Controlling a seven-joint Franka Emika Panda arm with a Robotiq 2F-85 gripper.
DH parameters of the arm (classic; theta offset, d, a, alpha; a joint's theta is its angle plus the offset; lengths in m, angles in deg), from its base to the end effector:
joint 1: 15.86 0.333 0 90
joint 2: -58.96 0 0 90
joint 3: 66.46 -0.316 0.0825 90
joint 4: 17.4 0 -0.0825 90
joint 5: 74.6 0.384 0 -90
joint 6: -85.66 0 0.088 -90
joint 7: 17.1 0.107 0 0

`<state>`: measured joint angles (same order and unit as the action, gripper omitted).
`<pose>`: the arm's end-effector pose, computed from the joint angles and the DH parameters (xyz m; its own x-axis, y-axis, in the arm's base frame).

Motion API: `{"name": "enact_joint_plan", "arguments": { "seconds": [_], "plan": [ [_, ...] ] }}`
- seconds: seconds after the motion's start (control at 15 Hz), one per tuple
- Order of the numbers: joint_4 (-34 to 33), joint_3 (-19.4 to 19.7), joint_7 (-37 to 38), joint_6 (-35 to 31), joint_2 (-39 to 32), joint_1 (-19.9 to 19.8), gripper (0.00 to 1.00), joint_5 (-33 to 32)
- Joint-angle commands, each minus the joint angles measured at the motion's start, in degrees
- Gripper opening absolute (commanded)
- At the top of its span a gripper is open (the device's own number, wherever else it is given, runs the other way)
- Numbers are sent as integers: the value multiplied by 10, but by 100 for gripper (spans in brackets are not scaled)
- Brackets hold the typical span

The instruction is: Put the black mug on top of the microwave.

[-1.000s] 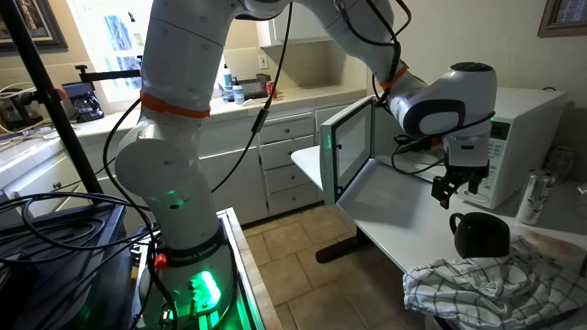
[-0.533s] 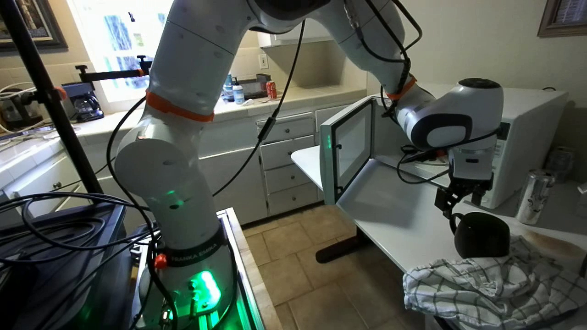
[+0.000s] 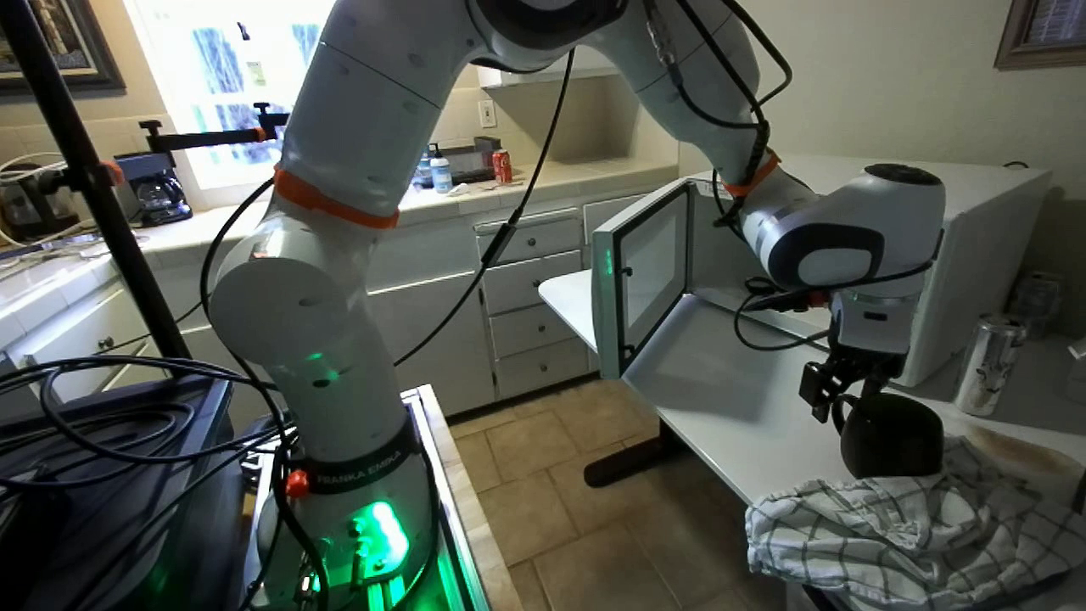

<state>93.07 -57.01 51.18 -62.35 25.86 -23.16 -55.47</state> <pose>0.6052 -0.1836 0.1973 -0.1533 -0.9855 -0.0732 -0.9802 0.1611 -0.1156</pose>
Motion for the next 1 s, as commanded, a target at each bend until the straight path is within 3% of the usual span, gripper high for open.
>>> {"name": "enact_joint_plan", "arguments": {
  "seconds": [0.0, 0.07, 0.27, 0.33, 0.8, 0.93],
  "plan": [
    [-17, 4, 14, 14, -16, -1, 91, 7],
    [-18, 6, 17, 10, -18, 0, 91, 6],
    [-17, 8, 19, 0, -21, 4, 74, 3],
    [-17, 8, 18, -2, -21, 6, 56, 2],
    [-12, 29, 33, -34, -25, 30, 3, -20],
    [-8, 41, 44, -43, -24, 42, 0, -31]
  ]
}}
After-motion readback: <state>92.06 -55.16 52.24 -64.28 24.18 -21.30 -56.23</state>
